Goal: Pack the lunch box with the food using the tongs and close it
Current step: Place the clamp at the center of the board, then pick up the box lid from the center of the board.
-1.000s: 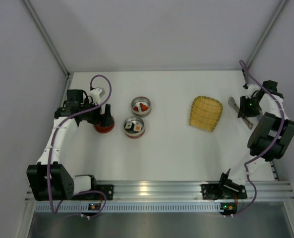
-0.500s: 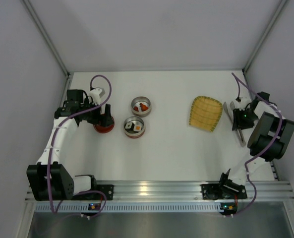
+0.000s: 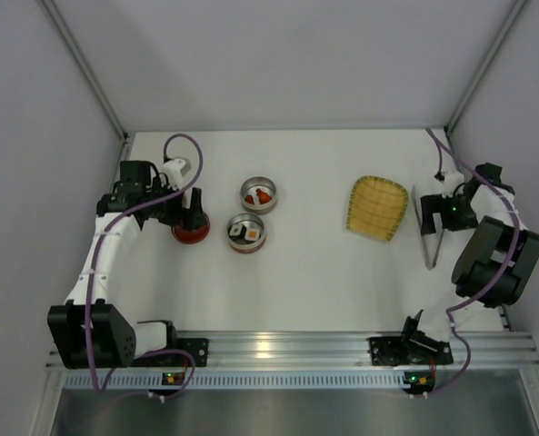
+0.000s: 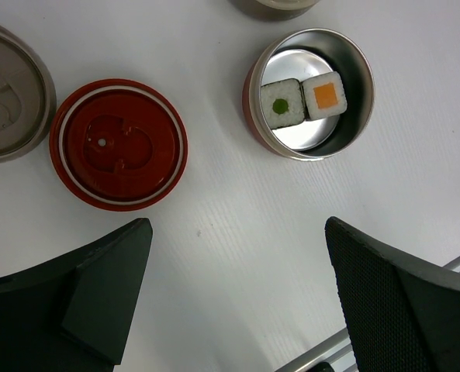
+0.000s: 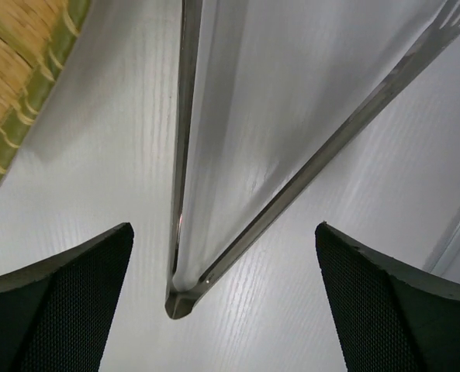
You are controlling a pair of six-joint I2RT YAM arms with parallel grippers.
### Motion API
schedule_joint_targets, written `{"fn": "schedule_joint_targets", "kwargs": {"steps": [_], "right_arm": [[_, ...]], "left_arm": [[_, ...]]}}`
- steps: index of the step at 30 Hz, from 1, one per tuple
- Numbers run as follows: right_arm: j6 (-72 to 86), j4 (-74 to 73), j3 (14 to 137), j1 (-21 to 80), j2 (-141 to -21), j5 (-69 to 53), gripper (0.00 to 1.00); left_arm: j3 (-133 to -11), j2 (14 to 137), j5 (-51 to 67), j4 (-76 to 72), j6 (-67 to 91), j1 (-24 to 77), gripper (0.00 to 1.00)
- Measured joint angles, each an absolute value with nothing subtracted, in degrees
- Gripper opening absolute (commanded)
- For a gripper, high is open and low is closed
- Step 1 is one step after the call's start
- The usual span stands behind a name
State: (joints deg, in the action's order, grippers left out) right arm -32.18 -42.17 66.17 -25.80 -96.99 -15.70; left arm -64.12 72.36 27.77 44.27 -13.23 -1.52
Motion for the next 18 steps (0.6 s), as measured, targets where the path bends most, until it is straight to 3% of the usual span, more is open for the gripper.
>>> {"fn": "schedule_joint_targets", "kwargs": {"steps": [12, 18], "right_arm": [[-34.11, -52.64, 80.55, -24.27, -84.29, -23.75, 0.99], [-34.52, -54.70, 79.40, -14.72, -75.46, -27.70, 0.99]], "left_arm": [[-66.28, 71.99, 16.62, 49.50, -14.55, -1.52, 0.98], [-63.40, 71.68, 14.52, 50.06, -22.09, -1.54, 0.94]]}}
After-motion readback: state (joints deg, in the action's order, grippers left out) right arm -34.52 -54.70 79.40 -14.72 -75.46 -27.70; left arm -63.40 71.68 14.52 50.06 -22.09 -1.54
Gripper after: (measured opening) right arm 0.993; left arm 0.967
